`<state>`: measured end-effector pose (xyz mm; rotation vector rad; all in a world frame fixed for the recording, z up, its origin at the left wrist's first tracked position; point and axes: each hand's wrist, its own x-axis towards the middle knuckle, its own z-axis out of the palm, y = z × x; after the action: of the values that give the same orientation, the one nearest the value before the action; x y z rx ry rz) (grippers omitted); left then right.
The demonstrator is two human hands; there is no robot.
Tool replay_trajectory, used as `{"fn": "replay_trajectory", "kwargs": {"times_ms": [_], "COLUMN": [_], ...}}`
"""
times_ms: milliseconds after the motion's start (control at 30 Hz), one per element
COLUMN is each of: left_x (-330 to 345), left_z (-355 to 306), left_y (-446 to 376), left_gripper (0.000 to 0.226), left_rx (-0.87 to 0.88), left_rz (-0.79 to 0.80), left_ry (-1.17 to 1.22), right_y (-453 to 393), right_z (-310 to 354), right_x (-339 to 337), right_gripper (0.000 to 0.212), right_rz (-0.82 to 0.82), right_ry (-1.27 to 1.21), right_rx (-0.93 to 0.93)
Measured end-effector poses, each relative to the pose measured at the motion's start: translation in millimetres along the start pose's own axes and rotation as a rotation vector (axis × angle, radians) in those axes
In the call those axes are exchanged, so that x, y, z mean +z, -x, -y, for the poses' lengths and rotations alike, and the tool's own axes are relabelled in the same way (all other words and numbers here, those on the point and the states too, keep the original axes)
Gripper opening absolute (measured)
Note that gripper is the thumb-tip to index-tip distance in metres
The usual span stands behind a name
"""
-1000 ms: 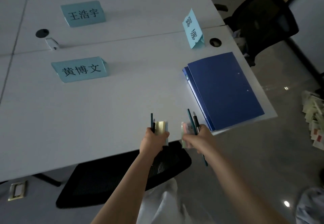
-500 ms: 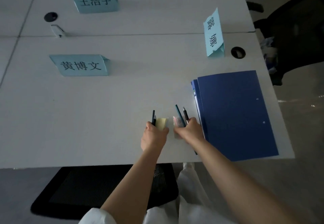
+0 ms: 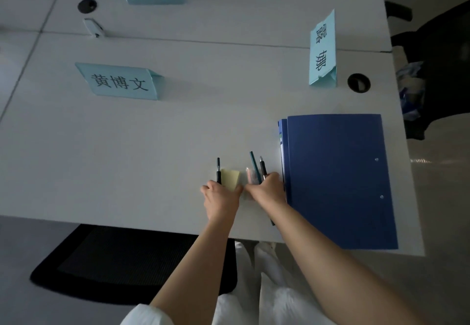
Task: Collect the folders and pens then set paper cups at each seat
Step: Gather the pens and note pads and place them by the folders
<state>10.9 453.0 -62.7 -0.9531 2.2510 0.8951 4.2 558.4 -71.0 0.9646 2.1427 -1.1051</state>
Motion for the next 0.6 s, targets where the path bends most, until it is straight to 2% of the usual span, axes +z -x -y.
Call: {"fn": "replay_trajectory", "kwargs": {"times_ms": [67,167,267,367,467,600], "left_x": [-2.9,-16.0,-32.3,-38.0,-26.6,0.0], "left_z": [2.3,10.1,17.7,13.3,-3.6,-33.0], "left_y": [-3.9,-5.6,-2.2,7.1,12.1,24.5], "left_gripper": [0.077,0.066,0.056,0.027,0.022,0.018], "left_rx": [0.028,0.082,0.166,0.194,0.146,0.11], "left_rz": [0.056,0.119,0.041,-0.027,0.12,0.318], "left_ry": [0.038,0.038,0.033,0.145,0.392,0.509], "right_y": [0.3,6.3,16.6,26.3,31.6,29.1], "right_z": [1.5,1.6,-0.3,-3.0,-3.7,-4.9], "right_x": [-2.3,-12.6,-27.6,-43.1,-57.3,-68.7], "right_gripper": [0.058,0.066,0.053,0.033,0.022,0.02], "right_rz": [0.03,0.096,0.093,0.113,0.142,0.107], "right_ry": [-0.016,-0.067,-0.094,-0.218,-0.278,-0.131], "right_rx": [0.008,0.015,-0.01,-0.003,-0.002,-0.065]}}
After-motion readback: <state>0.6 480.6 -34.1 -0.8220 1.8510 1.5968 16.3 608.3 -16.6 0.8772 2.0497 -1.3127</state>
